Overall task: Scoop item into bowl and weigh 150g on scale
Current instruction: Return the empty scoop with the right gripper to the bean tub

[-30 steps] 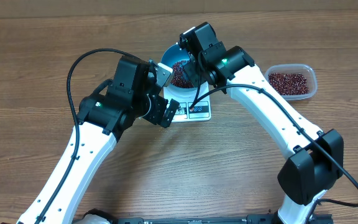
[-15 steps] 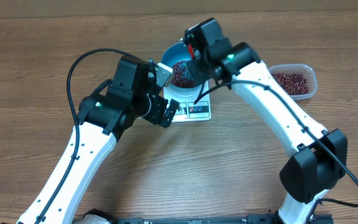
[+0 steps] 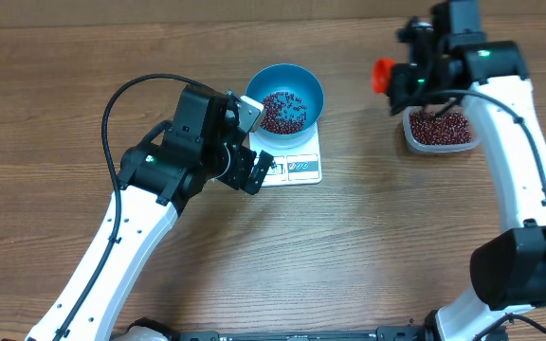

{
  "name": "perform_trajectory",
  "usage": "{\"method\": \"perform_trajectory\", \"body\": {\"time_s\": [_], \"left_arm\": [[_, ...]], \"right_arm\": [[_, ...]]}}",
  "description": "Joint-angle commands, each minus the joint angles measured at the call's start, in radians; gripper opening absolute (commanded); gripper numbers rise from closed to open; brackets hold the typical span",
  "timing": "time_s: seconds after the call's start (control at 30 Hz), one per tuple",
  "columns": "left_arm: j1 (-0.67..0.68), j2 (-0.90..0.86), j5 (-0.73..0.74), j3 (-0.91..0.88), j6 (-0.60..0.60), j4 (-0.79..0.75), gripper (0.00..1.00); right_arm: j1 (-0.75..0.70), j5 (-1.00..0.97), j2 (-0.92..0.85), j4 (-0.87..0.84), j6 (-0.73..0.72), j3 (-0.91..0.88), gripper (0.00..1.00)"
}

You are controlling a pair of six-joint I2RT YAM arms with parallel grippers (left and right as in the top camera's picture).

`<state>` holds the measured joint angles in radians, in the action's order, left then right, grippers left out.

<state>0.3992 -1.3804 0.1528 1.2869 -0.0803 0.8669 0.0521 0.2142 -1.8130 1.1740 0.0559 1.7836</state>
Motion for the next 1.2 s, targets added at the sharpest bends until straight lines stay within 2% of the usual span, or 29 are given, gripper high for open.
{"method": "perform_trajectory", "body": {"time_s": [0.0, 0.17, 0.27, 0.53, 0.8, 1.17], "left_arm": [[0.0, 0.006, -0.006, -0.002, 0.013, -0.004, 1.0], [0.0, 0.006, -0.006, -0.002, 0.013, -0.004, 1.0], [0.0, 0.006, -0.006, -0.002, 0.013, -0.004, 1.0], [0.0, 0.006, -0.006, -0.002, 0.013, -0.004, 1.0], [0.0, 0.006, -0.006, -0.002, 0.013, -0.004, 1.0], [0.0, 0.006, -0.006, -0.002, 0.013, -0.004, 1.0]], "right_arm": [[-0.072, 0.013, 0.035, 0.033, 0.005, 0.024, 0.04], [-0.167, -0.057, 0.034, 0.078, 0.005, 0.018, 0.04], [-0.206, -0.064, 0.033, 0.1, 0.071, 0.009, 0.04], [-0.241, -0.12, 0.017, 0.129, 0.111, -0.014, 0.04], [-0.293, -0.104, 0.017, 0.095, 0.109, -0.12, 0.04], [-0.295, -0.104, 0.017, 0.017, 0.11, -0.214, 0.04]]}}
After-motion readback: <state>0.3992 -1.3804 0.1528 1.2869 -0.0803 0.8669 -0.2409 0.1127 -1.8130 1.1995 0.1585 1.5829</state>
